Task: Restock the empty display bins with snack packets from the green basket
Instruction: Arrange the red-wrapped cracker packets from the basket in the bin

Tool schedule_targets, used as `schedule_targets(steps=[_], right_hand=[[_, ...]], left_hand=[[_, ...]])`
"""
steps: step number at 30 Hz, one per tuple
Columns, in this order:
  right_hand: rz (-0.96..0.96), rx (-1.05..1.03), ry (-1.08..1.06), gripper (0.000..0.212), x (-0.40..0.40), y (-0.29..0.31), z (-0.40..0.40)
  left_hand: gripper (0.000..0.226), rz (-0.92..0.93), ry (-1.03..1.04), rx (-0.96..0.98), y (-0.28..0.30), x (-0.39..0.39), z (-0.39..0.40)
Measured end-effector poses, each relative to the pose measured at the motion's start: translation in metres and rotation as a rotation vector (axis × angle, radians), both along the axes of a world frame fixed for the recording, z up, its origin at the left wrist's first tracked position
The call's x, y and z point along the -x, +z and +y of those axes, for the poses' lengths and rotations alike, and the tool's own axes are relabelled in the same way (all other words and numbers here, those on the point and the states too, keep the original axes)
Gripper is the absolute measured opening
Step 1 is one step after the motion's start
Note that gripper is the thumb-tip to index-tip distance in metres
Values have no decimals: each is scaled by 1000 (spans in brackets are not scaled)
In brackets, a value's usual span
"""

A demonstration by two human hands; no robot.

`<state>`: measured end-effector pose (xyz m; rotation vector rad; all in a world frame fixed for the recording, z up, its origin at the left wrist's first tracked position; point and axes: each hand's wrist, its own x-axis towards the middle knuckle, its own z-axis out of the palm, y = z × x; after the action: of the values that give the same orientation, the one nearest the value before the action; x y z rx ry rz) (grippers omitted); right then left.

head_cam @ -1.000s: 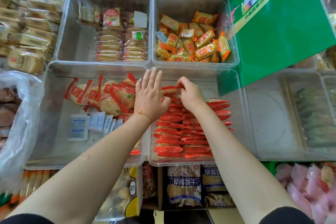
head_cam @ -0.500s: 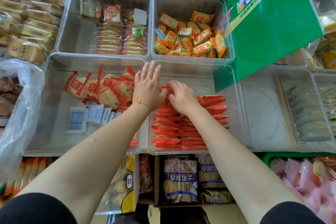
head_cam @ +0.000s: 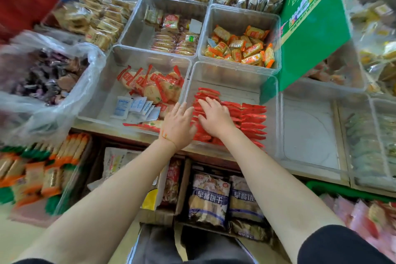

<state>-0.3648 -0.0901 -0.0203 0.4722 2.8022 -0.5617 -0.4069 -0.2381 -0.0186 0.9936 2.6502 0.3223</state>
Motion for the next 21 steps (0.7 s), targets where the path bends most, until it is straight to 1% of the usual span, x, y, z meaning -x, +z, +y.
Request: schedule_targets(steps=[2,4,6,8,9,10,11,12,15,17,19,21], right_hand=[[133,99,-64,42,-22,19,2],[252,210,-163,26,-55,42,2],[357,284,-282,21,-97,60,-2],[455,296,-411,20,-140,67,-9],[479,299,-483,20,-162,65,-12],[482,302,-555,19,-184,61,-14],[456,303,-619,20,-208,55,-15],[399,306,-668,20,-231,48,-16],[170,335,-731,21,-299,27,-5],[72,379,-763,20,-341,16,9],[24,402,-784,19,-379,8,27],[32,397,-809,19,-415,2,52]], left_hand=[[54,5,-11,30,12,-17,-2],[50,4,-5,-12,23,-36,-3],[48,0,17,-168,31,-62,0],[34,11,33,-385,33,-91,4],[25,8,44,-454,33,-108,7],[20,-12,48,-476,33,-124,11],[17,-61,39,-453,33,-142,17],[18,-142,22,-386,31,-159,22],[25,-427,-127,-41,24,-205,43],[29,-513,-274,121,20,-234,59],[28,-536,-329,166,15,-264,80],[26,-518,-318,123,10,-296,110]])
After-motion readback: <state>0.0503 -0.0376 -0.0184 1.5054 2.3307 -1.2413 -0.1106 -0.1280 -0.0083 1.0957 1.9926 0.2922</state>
